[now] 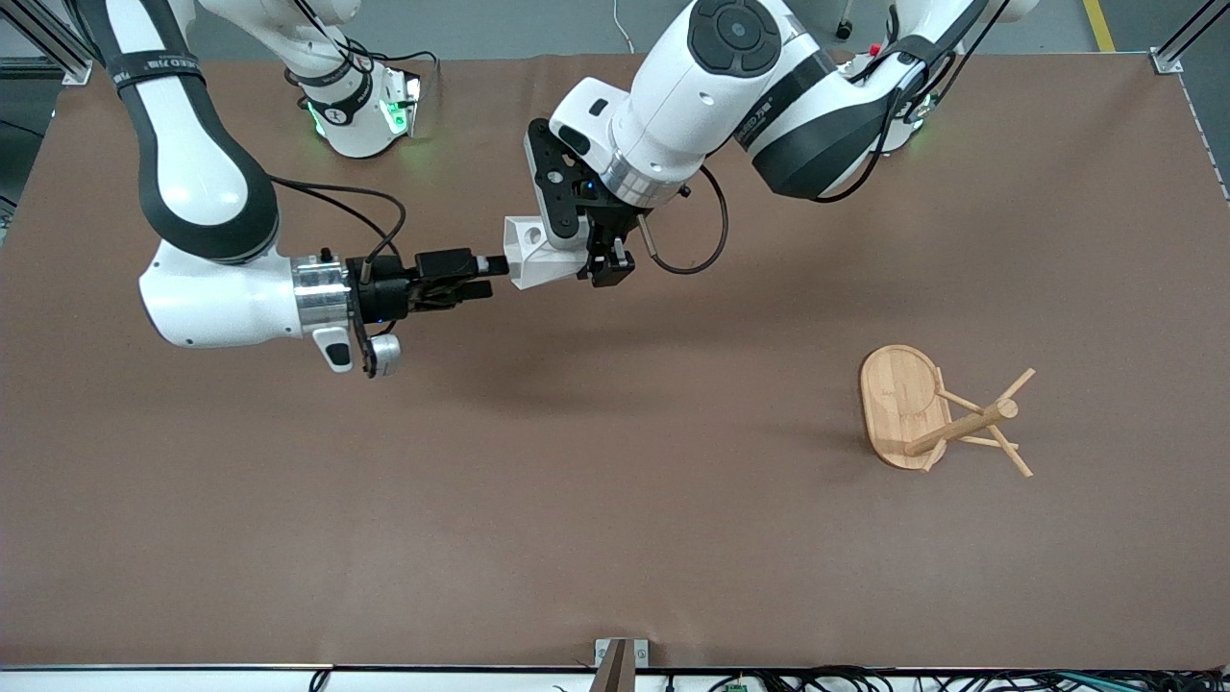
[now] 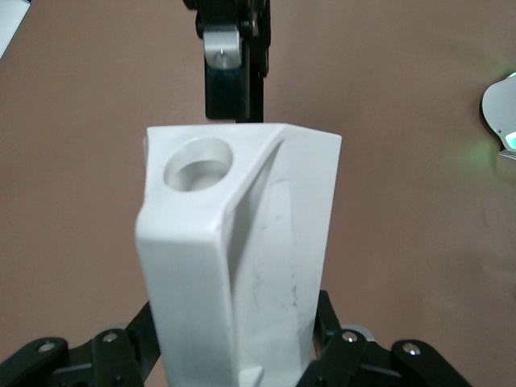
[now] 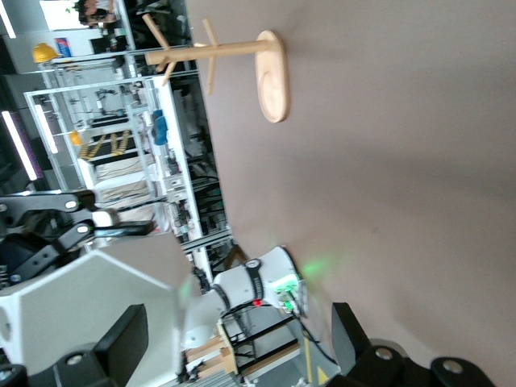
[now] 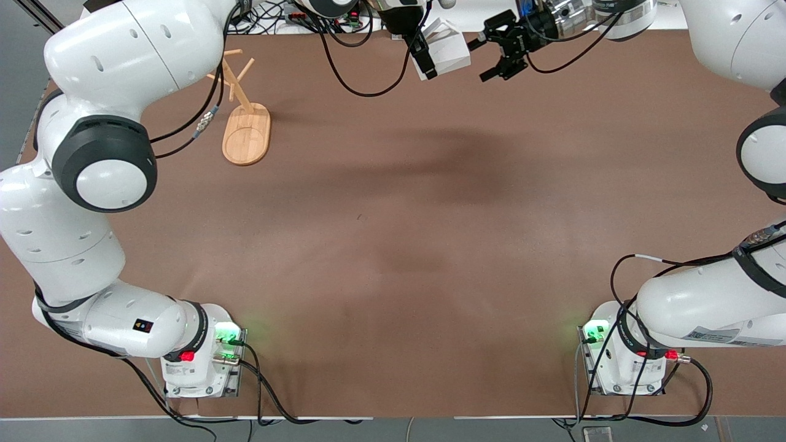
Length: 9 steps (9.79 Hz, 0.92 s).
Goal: Hang cup on rack
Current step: 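Carry the cup toward the rack while the right gripper withdraws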
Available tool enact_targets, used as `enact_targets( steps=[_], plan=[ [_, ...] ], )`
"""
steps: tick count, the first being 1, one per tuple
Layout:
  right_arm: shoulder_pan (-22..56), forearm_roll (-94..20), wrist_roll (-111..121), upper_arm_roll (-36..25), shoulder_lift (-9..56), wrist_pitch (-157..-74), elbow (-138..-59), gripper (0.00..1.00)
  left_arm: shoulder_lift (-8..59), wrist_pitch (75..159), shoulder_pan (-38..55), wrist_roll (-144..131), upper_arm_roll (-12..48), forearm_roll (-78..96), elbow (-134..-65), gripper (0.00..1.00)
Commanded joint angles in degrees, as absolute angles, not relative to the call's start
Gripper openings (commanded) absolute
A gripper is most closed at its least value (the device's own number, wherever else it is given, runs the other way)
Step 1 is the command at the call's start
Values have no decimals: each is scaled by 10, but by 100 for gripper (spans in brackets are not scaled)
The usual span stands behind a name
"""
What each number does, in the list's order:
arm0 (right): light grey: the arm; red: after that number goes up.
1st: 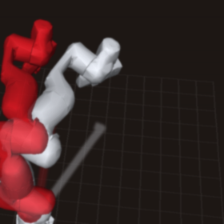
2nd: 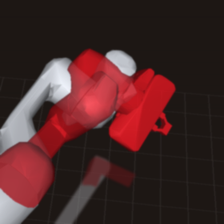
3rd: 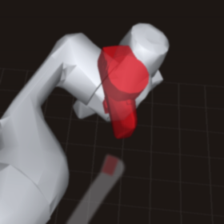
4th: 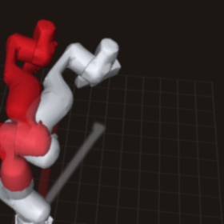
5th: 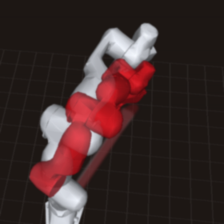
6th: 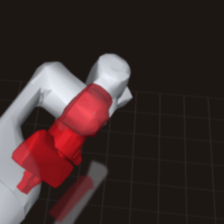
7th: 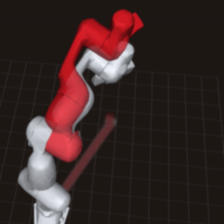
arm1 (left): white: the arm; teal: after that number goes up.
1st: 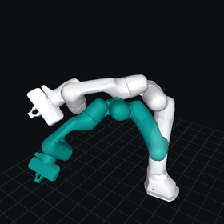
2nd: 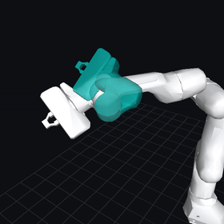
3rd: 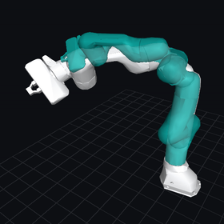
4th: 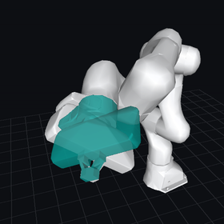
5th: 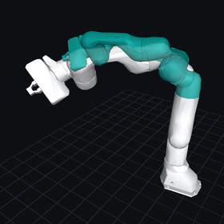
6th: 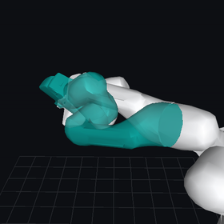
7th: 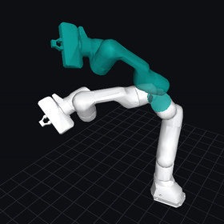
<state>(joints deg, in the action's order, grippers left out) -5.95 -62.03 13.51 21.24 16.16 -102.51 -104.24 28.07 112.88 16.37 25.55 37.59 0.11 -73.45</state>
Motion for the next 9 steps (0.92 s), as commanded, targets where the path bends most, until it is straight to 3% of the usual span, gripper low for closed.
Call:
enact_targets(
  steps=[1, 3, 5, 7, 9],
  plan=[
    [-64, -555, 63, 168, 143, -1001, -1035, 100, 277, 1094, 146, 182, 375, -13, -740, 0],
    [-64, -404, -37, 125, 133, -969, -973, 100, 262, 1058, 107, 80, 375, -13, -742, 0],
    [-63, -221, -56, 83, 101, -988, -964, 100, 250, 1012, 54, -13, 375, -22, -745, 0],
    [-64, -31, -49, 61, 73, -1015, -942, 100, 261, 1037, 11, -60, 374, -45, -745, 0],
    [-30, 3, -48, -6, 48, -970, -908, 100, 274, 1064, -46, -68, 375, -55, -764, 0]
  ],
)
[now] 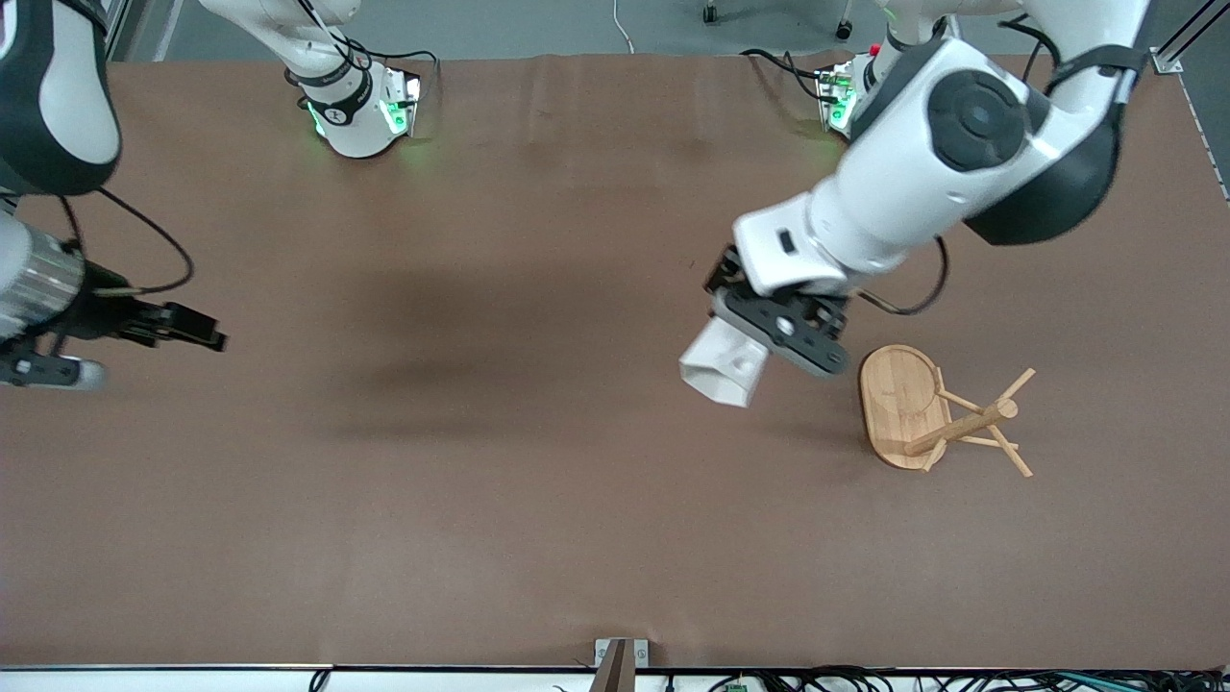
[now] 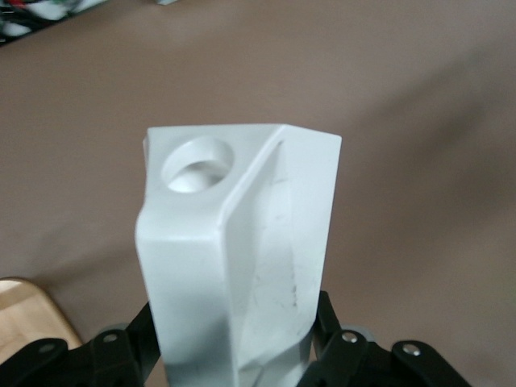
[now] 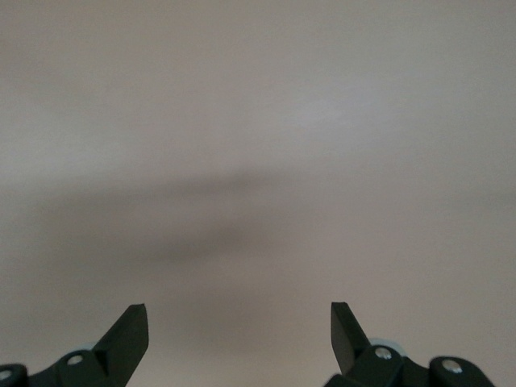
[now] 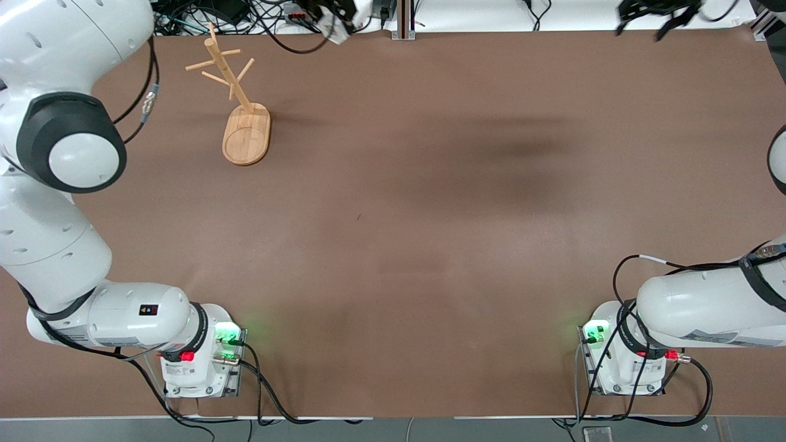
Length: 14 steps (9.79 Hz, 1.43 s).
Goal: Hang cup on rack
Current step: 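Lower the cup onto a rack peg with the left gripper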
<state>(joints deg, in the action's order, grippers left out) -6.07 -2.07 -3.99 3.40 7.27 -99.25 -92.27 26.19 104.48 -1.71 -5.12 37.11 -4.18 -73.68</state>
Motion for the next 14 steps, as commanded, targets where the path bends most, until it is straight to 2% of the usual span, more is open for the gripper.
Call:
enact_targets(
  steps=[1, 3, 4, 5, 6, 7, 9, 14],
  plan=[
    [-21, 4, -52, -19, 21, -962, -909, 100, 270, 1067, -73, -59, 374, -61, -785, 0],
    [-29, 4, -47, -32, -20, -899, -904, 100, 246, 1086, -91, -57, 363, -72, -843, 0],
    [-35, 4, -40, -34, -21, -883, -879, 100, 234, 1095, -93, -55, 351, -74, -880, 0],
    [-44, 10, -33, -33, -19, -855, -839, 100, 202, 1134, -94, -54, 345, -73, -935, 0],
    [-42, 17, -34, -31, -18, -833, -827, 100, 164, 1188, -98, -44, 334, -70, -1008, 0],
    [-41, 18, -33, -28, -18, -829, -827, 100, 141, 1220, -98, -13, 308, -56, -1052, 0],
    [-42, 15, -36, -29, -18, -829, -829, 100, 121, 1225, -104, 52, 282, -21, -1077, 0],
    [-43, 8, -1, -30, -11, -838, -827, 100, 117, 1245, -130, 104, 273, -19, -1113, 0]
  ],
)
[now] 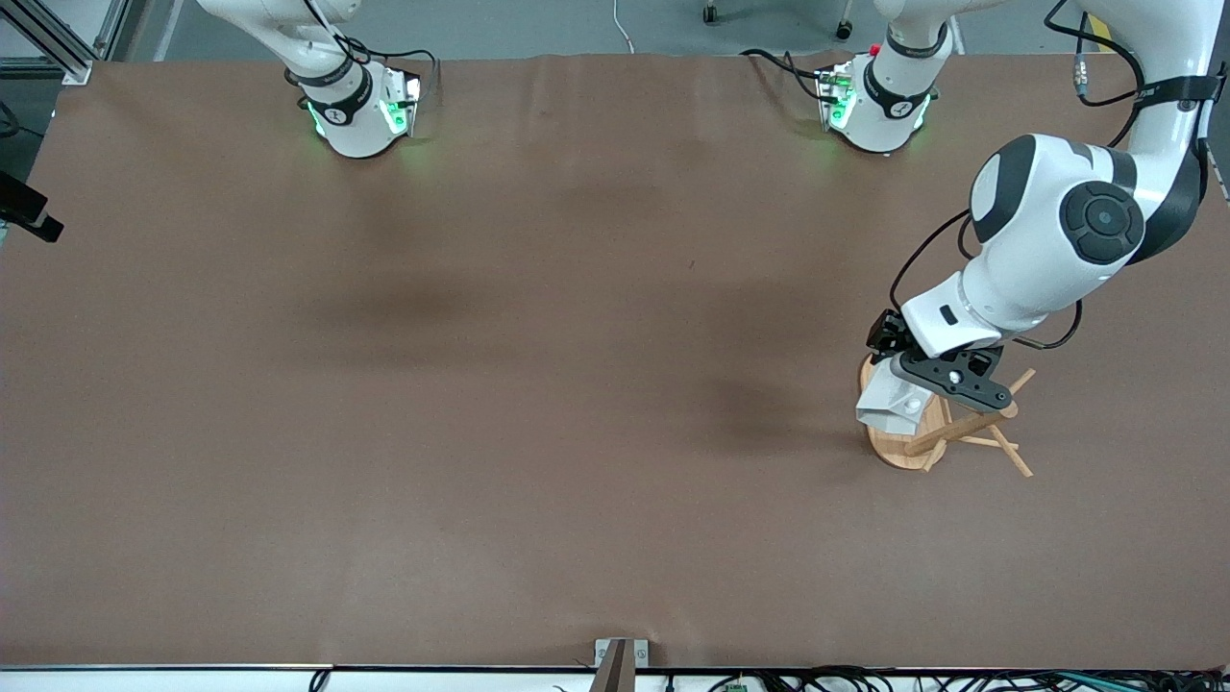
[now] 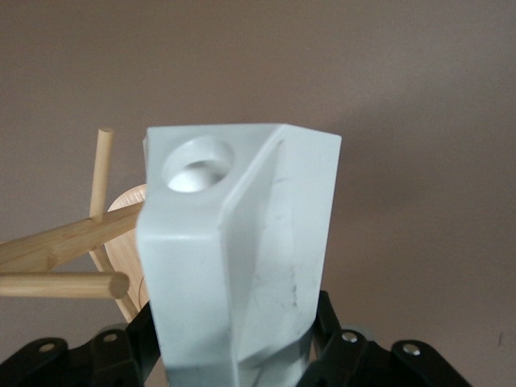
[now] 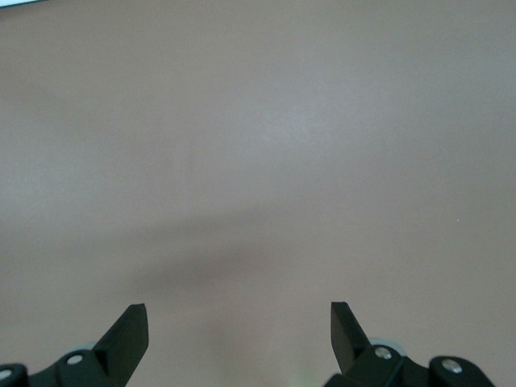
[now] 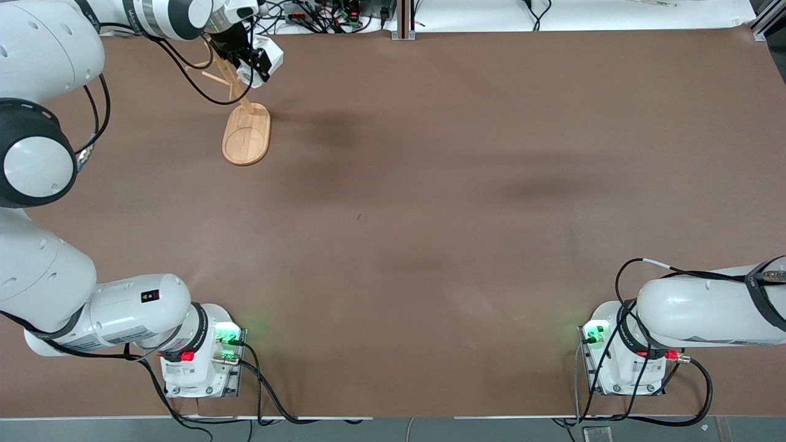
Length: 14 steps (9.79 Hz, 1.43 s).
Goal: Hang cup on rack
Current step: 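Lower the cup onto a rack peg with the left gripper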
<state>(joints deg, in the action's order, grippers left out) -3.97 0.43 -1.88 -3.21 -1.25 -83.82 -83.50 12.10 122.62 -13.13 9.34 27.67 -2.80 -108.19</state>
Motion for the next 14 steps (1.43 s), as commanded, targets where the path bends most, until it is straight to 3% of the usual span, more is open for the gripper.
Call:
enact_targets(
  steps=[1, 11, 12, 14],
  plan=[
    [-42, 8, 0, -30, -11, -846, -830, 100, 116, 1245, -132, 113, 269, -19, -1118, 0],
    [-49, -3, 2, -32, -10, -841, -835, 100, 134, 1264, -138, 137, 226, 10, -1116, 5],
    [-49, -3, 2, -31, -10, -841, -835, 100, 137, 1264, -138, 137, 224, 11, -1115, 13],
    [-49, -3, 2, -32, -10, -841, -835, 100, 140, 1266, -138, 134, 223, 7, -1112, 100]
  ],
)
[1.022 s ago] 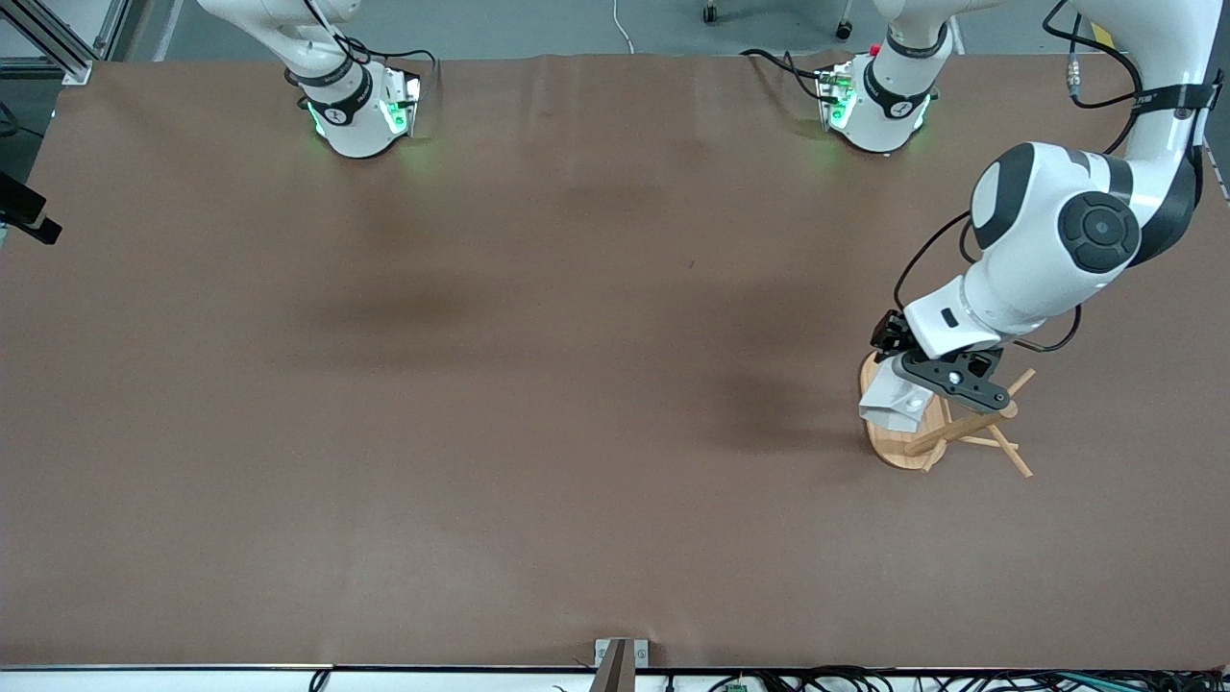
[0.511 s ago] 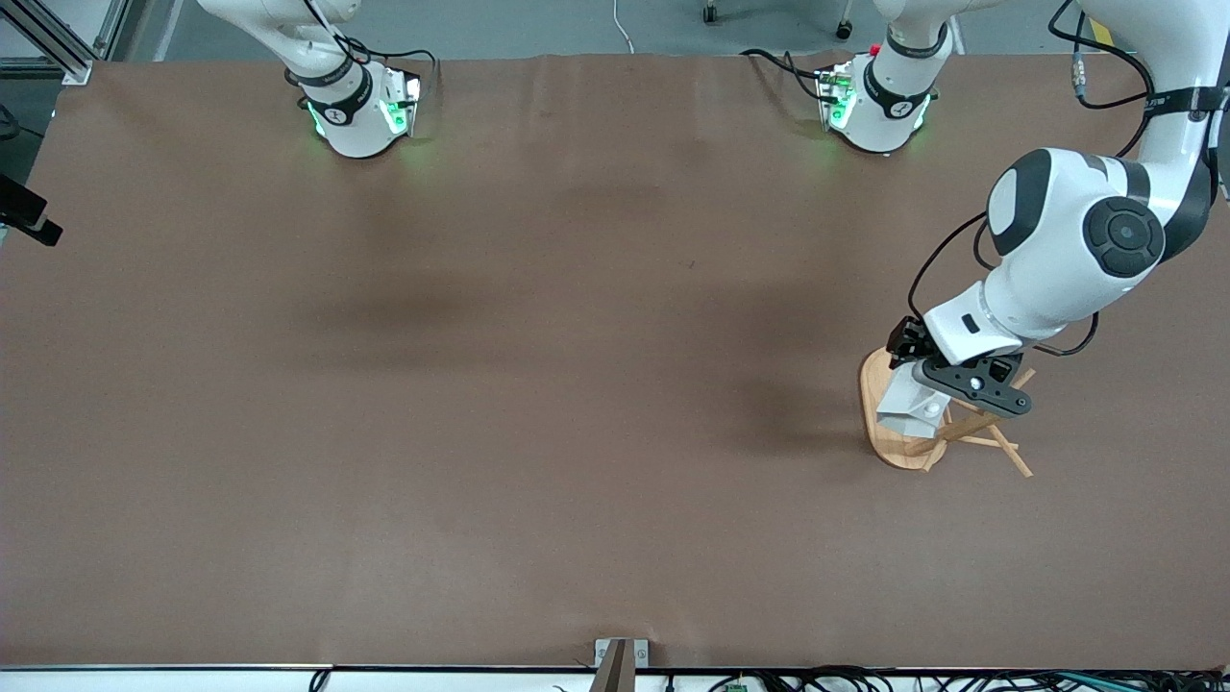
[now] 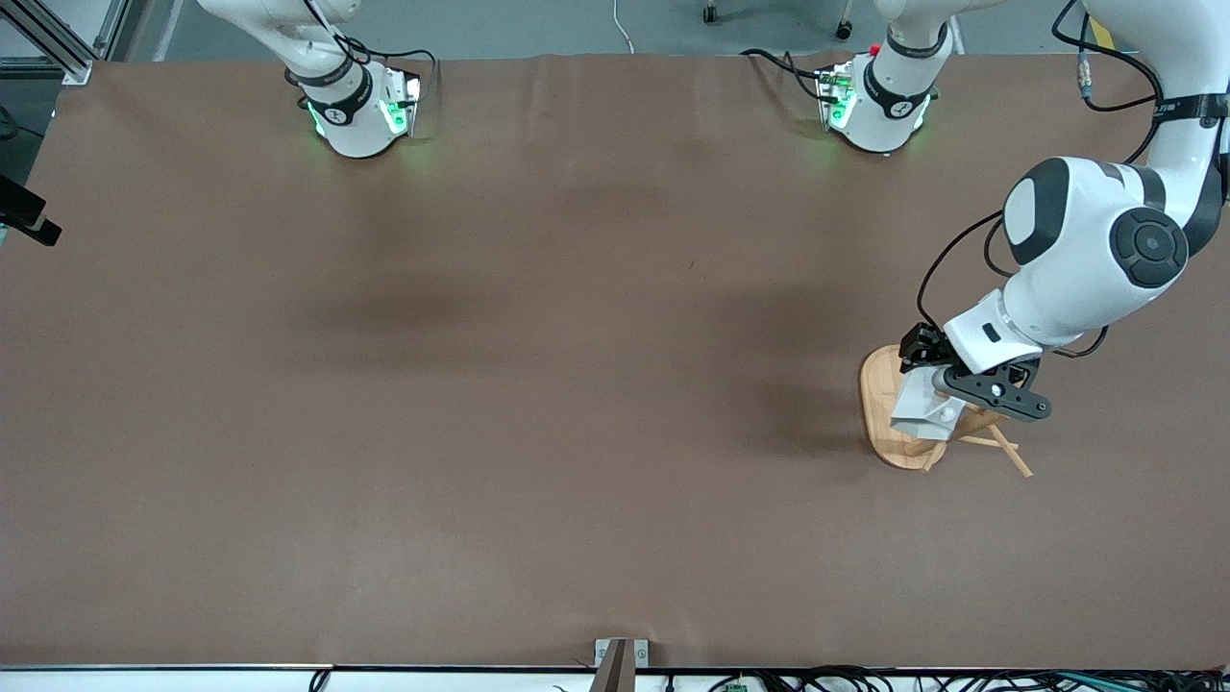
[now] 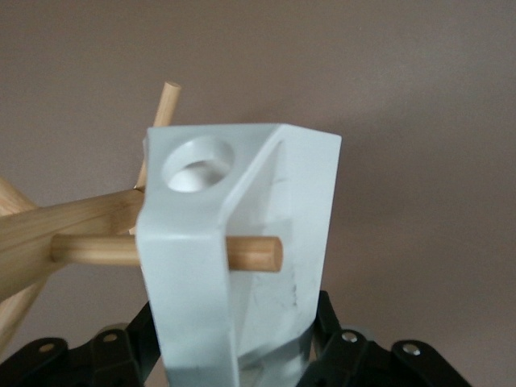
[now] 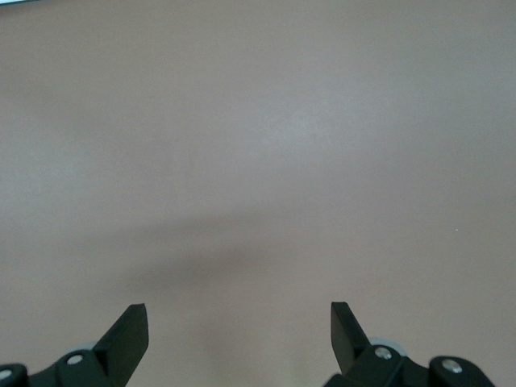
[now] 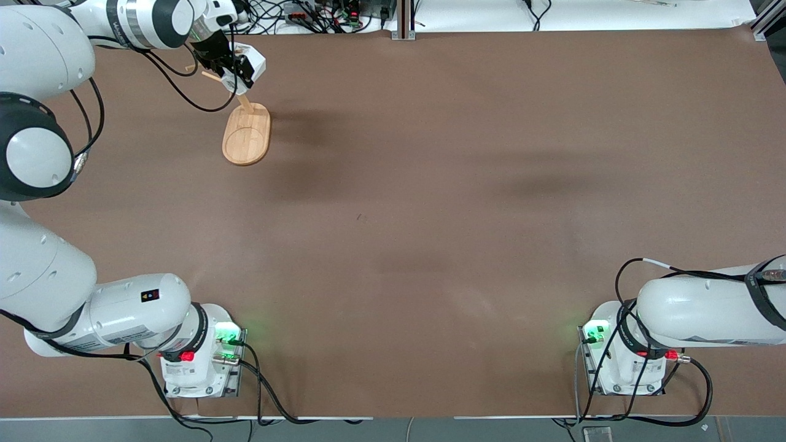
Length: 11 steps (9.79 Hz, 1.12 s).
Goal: Hang cup on rack
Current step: 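Lower the cup onto a rack peg with the left gripper, then open the left gripper and raise it away from the rack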
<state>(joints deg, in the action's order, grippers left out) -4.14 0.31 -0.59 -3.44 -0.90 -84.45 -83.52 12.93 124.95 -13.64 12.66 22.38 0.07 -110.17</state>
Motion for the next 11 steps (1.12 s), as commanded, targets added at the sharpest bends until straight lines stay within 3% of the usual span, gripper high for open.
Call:
enact_targets(
  steps=[1, 5, 7, 11],
  plan=[
    [-49, -3, 2, -32, -10, -841, -836, 100, 134, 1264, -136, 125, 223, 10, -1111, 100],
    [-49, -3, 3, -32, -10, -841, -838, 100, 59, 1162, -117, -13, 214, 0, -1061, 100],
    [-50, -4, 3, -32, -10, -841, -838, 100, 24, 1106, -80, -69, 172, 0, -1029, 100],
    [-50, -4, 3, -32, -10, -842, -838, 100, 18, 966, -27, 34, 80, 1, -921, 100]
  ],
)
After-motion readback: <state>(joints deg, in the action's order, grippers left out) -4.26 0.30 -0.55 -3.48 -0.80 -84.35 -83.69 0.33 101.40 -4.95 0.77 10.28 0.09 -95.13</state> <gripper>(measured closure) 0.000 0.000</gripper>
